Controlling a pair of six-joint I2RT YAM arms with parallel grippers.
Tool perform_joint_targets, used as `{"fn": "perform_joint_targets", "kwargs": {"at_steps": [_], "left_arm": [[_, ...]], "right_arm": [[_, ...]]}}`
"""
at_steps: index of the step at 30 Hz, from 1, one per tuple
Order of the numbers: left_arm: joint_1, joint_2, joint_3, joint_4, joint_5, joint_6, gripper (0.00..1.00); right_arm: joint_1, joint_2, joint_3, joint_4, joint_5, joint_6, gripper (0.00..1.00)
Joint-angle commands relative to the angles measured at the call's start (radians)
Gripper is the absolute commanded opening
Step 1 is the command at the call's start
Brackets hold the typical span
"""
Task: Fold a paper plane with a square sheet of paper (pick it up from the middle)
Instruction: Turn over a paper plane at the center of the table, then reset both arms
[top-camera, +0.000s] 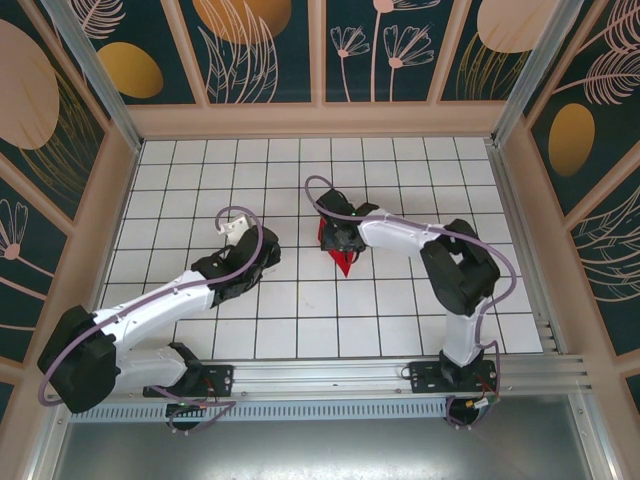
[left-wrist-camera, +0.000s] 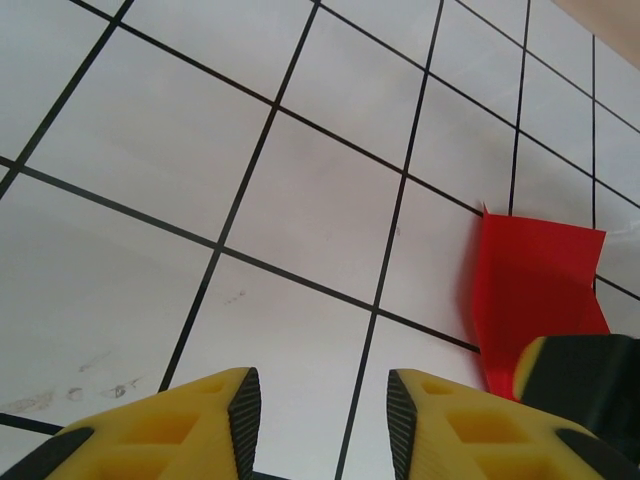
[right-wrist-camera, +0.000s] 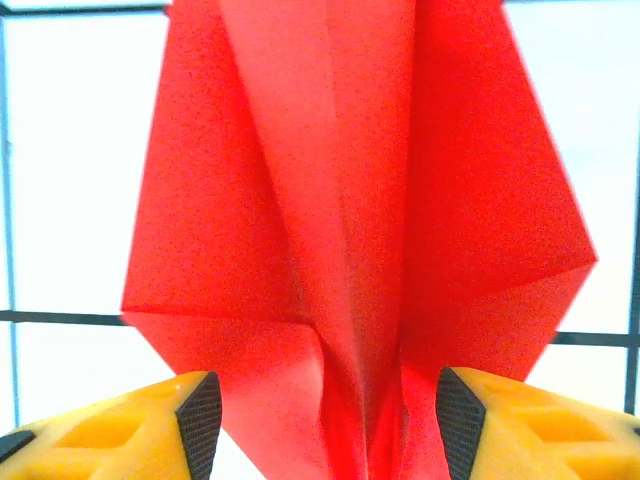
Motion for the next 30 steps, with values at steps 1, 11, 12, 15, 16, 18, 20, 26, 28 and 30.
{"fn": "perform_joint_targets", "kwargs": {"at_steps": [1,11,12,15,16,18,20,26,28,30], "left_arm": [[-0.003,-0.014,0.018,0.003,-0.035,0.026,0.42],[-0.003,-0.07,0.02,-0.018,-0.203,0.125,0.63],[-0.003,-0.082,0.014,-0.018,-0.253,0.146,0.74],[-0.002,-0.121,-0.013,-0.009,-0.406,0.211,0.98],[0.003,-0.132,-0.023,-0.004,-0.454,0.231,0.98],[0.033,-0.153,-0.059,0.048,-0.519,0.301,0.99],[0.102,-0.165,-0.092,0.093,-0.52,0.342,0.99],[0.281,-0.17,-0.172,0.224,-0.481,0.455,0.99],[0.318,-0.161,-0.186,0.256,-0.478,0.476,0.99],[0.359,-0.152,-0.211,0.317,-0.46,0.51,0.99]], "right_arm": [[-0.009,-0.103,0.033,-0.038,0.026,0.017,0.63],[-0.123,-0.58,-0.171,0.117,0.368,-0.053,0.73],[-0.165,-0.636,-0.217,0.155,0.405,-0.067,0.76],[-0.301,-0.758,-0.395,0.318,0.489,-0.146,0.87],[-0.339,-0.78,-0.46,0.38,0.505,-0.19,0.89],[-0.417,-0.804,-0.574,0.495,0.516,-0.281,0.99],[-0.493,-0.793,-0.663,0.591,0.484,-0.35,0.99],[-0.652,-0.709,-0.832,0.836,0.275,-0.458,0.99],[-0.682,-0.685,-0.886,0.945,0.193,-0.467,0.99],[-0.702,-0.661,-0.933,1.053,0.126,-0.481,0.99]]}}
